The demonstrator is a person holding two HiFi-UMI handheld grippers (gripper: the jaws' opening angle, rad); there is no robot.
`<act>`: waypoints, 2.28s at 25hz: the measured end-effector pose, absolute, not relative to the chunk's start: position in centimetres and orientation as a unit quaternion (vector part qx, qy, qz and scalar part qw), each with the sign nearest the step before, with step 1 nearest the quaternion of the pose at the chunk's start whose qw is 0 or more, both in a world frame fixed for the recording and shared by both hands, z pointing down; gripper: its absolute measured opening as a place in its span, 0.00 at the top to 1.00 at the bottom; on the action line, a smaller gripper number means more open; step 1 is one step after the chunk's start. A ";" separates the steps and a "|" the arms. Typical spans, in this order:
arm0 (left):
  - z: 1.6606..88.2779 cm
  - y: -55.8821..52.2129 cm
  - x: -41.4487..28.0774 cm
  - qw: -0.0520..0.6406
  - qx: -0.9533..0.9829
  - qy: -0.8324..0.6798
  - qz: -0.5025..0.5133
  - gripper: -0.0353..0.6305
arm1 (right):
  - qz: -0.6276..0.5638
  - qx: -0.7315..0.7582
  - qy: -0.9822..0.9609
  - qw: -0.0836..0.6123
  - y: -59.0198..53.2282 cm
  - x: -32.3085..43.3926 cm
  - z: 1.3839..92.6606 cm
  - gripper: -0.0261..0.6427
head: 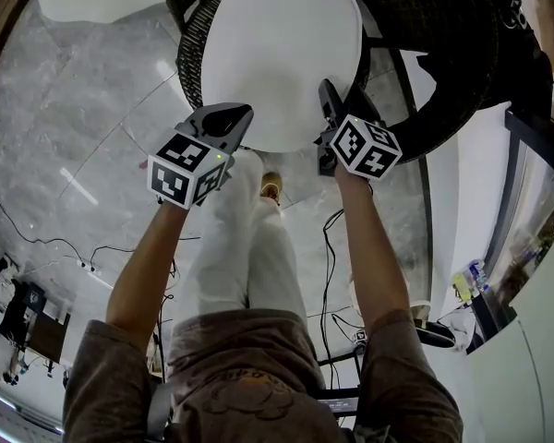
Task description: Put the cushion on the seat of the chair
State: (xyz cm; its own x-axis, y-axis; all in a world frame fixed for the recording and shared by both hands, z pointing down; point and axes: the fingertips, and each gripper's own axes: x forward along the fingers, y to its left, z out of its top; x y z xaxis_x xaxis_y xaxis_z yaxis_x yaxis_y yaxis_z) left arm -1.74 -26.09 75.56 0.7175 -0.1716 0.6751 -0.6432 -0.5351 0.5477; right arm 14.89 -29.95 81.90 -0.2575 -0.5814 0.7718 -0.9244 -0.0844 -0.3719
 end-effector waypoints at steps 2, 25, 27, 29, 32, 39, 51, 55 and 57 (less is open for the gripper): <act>75.4 -26.0 -1.6 0.416 0.829 -0.244 0.282 0.94 | 0.452 0.584 -0.647 0.192 -29.6 15.2 81.6 0.55; 60.5 -23.3 -1.2 0.396 0.842 -0.265 0.253 0.94 | 0.408 0.546 -0.722 0.122 -27.2 12.4 62.1 0.93; 58.3 -22.9 -1.1 0.390 0.846 -0.266 0.249 0.94 | 0.404 0.538 -0.730 0.116 -26.5 12.1 59.7 0.93; 56.1 -22.3 -0.9 0.385 0.848 -0.270 0.243 0.94 | 0.404 0.531 -0.737 0.111 -25.4 12.0 57.4 0.93; 53.0 -21.3 -0.8 0.380 0.851 -0.279 0.231 0.94 | 0.411 0.521 -0.741 0.105 -23.6 12.1 54.4 0.93; 46.5 -18.5 -1.0 0.366 0.860 -0.291 0.205 0.94 | 0.410 0.501 -0.758 0.084 -19.9 12.4 48.0 0.93; 37.5 -12.6 0.3 0.305 0.892 -0.279 0.184 0.94 | 0.357 0.376 -0.854 0.041 -13.4 8.4 36.5 0.93; 35.4 -11.0 0.0 0.293 0.897 -0.284 0.172 0.94 | 0.323 0.357 -0.876 0.034 -11.6 7.3 33.2 0.93; 34.5 -9.9 -0.3 0.290 0.898 -0.288 0.164 0.94 | 0.311 0.352 -0.882 0.032 -10.5 7.0 32.0 0.93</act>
State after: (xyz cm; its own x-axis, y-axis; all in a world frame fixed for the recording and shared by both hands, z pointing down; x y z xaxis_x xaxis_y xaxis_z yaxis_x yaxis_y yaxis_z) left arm -0.32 -9.90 34.52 0.7800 -0.4230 0.4612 -0.6128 -0.6656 0.4259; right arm 6.97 -10.50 32.03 -0.7504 -0.6009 0.2752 -0.6409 0.5596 -0.5254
